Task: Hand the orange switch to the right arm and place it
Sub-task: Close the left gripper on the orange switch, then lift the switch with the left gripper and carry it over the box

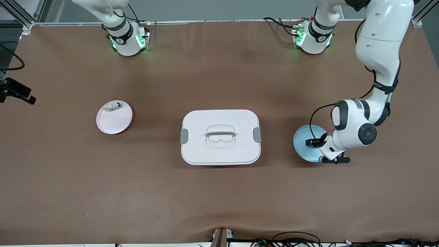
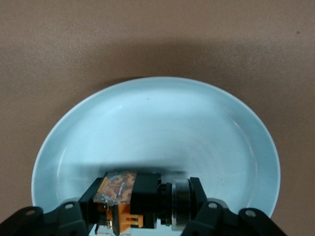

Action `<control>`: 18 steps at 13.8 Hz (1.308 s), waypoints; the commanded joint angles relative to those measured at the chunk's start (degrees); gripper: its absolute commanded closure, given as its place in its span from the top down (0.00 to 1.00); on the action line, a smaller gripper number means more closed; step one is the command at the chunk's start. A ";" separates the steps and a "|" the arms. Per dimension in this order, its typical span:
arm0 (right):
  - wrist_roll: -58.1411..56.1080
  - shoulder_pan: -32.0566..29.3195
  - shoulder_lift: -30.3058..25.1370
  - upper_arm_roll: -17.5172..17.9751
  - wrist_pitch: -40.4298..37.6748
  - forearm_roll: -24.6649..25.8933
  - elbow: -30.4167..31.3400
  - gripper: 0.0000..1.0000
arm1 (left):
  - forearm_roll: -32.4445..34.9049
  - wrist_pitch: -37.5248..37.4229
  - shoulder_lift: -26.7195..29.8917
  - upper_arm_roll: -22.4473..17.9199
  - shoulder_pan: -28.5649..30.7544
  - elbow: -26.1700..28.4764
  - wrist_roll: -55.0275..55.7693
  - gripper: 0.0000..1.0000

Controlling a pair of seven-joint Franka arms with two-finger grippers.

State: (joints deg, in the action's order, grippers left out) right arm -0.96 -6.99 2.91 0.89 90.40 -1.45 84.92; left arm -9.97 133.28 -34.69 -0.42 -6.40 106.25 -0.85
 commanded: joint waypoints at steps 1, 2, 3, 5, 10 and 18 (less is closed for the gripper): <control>-0.27 -0.65 -1.68 0.25 0.48 -0.84 1.74 1.00 | -2.32 -2.75 3.47 0.34 0.34 -0.33 0.67 0.20; -0.54 -0.65 -1.68 0.25 0.40 -0.84 1.74 1.00 | -4.34 -5.38 5.05 0.34 0.34 -1.21 2.33 0.20; -1.06 -0.65 -1.59 0.25 0.48 -0.84 1.74 1.00 | -6.36 -9.41 6.63 0.34 0.17 -2.78 5.13 0.20; -2.12 -0.65 -1.50 0.17 0.75 -0.84 1.65 1.00 | -7.87 -18.54 8.66 0.42 -0.27 -8.04 13.46 0.20; -1.25 -1.00 -1.59 0.16 0.57 -4.26 1.74 1.00 | -13.57 -34.22 11.21 3.67 -0.45 -21.42 37.53 0.17; 7.28 -0.57 -4.83 0.51 8.72 -26.21 12.43 1.00 | -19.47 -25.12 12.10 17.02 -1.06 -27.14 75.07 0.17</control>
State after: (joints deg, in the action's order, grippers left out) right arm 4.33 -7.23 2.09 0.80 95.68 -22.57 91.43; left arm -28.31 104.64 -21.98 14.13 -7.56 80.07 67.65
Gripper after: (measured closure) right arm 0.000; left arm 0.273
